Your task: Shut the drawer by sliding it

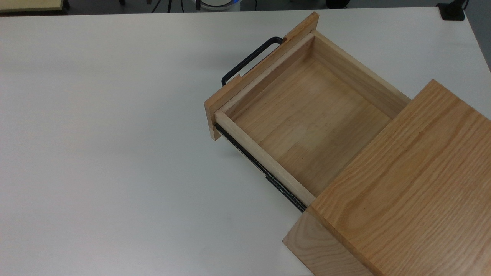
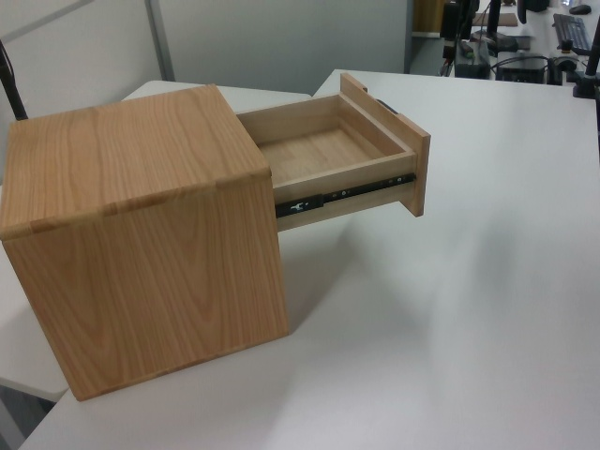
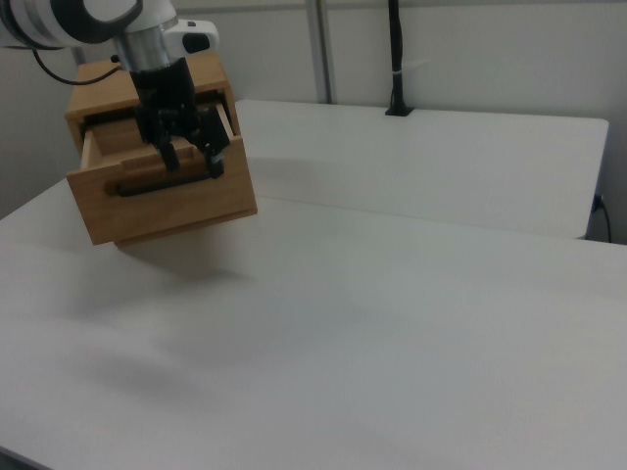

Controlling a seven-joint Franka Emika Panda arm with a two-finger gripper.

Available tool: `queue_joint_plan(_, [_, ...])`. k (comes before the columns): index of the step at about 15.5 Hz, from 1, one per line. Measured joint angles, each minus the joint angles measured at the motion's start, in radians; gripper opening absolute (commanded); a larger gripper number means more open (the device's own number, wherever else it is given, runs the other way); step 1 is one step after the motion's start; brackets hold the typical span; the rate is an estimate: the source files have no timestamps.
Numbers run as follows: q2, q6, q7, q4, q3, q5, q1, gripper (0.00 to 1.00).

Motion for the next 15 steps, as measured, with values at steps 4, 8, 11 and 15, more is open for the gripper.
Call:
queue_joint_plan(4, [0.001, 0.0, -0.014, -0.004, 0.0, 0.0, 0.0, 1.0])
queue_joint_plan(8, [0.004, 0.0, -0.166, -0.012, 0.0, 0.0, 0.0, 1.0])
queue_joint_plan(11, [0.015, 0.0, -0.247, -0.02, 0.003, 0.0, 0.001, 0.75])
queue_joint_plan(15, [0.09, 0.044, -0.164, -0.022, 0.068, -0.005, 0.005, 0.27])
